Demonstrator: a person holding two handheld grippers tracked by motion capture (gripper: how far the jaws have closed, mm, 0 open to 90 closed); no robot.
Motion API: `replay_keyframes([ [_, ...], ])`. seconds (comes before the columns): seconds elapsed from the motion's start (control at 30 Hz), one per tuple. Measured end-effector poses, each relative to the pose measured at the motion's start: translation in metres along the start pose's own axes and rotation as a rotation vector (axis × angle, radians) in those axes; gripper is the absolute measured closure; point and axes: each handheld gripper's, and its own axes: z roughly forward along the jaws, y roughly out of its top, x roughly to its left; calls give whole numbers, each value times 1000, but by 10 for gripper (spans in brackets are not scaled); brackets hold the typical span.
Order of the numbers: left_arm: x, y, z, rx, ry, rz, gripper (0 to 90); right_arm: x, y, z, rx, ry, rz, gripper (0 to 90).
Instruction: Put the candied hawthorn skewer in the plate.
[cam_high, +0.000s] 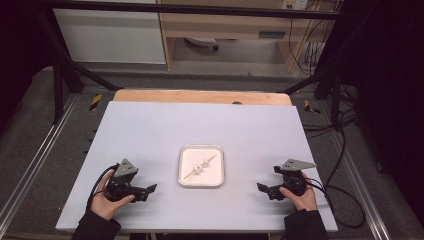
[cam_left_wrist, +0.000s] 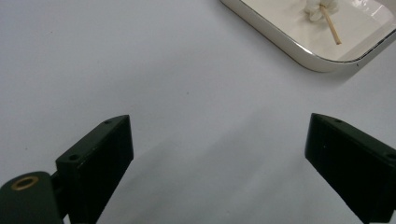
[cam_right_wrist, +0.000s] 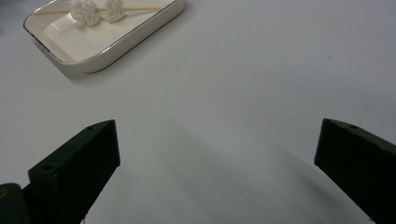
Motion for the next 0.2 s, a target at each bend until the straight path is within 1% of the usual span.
replay_keyframes([
  [0.07, 2, -1, 0, -4, -2, -7, 79, 0, 0, 1, 1, 1, 0, 6],
  [0.2, 3, -3, 1, 2, -8, -9, 81, 1, -1, 1, 7, 0, 4, 6],
])
